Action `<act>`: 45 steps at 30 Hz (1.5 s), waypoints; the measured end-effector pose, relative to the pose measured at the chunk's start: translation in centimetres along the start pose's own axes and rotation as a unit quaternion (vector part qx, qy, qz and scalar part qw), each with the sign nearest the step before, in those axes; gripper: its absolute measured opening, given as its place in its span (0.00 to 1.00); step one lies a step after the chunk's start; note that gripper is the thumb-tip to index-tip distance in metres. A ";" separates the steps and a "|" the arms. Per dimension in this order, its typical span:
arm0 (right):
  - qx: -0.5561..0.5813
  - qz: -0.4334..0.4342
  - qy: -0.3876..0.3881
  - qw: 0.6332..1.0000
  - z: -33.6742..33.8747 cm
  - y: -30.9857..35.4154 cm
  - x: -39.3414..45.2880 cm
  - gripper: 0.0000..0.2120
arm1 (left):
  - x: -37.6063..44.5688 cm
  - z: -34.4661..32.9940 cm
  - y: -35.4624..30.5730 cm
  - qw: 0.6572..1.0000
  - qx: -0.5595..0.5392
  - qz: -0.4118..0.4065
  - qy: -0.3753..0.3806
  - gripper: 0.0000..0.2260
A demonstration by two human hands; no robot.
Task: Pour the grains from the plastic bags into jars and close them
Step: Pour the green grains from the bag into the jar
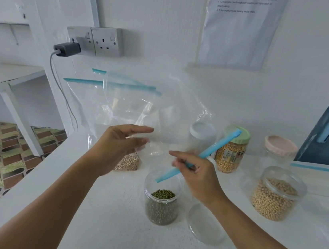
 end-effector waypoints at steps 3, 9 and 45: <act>-0.013 -0.001 0.008 1.000 -0.4 -0.1 -0.1 0.16 | -0.2 0.2 0.1 0.999 0.031 -0.008 -0.020 0.11; -0.056 0.012 0.018 0.998 -0.8 0.6 -0.4 0.15 | -0.3 -0.7 0.1 0.983 0.140 -0.111 -0.030 0.10; -0.158 0.105 0.036 0.981 -1.3 1.6 -0.1 0.20 | -1.7 -1.1 2.0 0.940 0.268 -0.208 -0.039 0.17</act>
Point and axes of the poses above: each hand's wrist, its own x-axis towards the middle knuckle, its own z-axis out of the back of the hand, y = z × x, the point moved 3 cm from there along x, towards the middle knuckle, and after that the axes turned 10 degrees about -y, right-handed, at the moved point
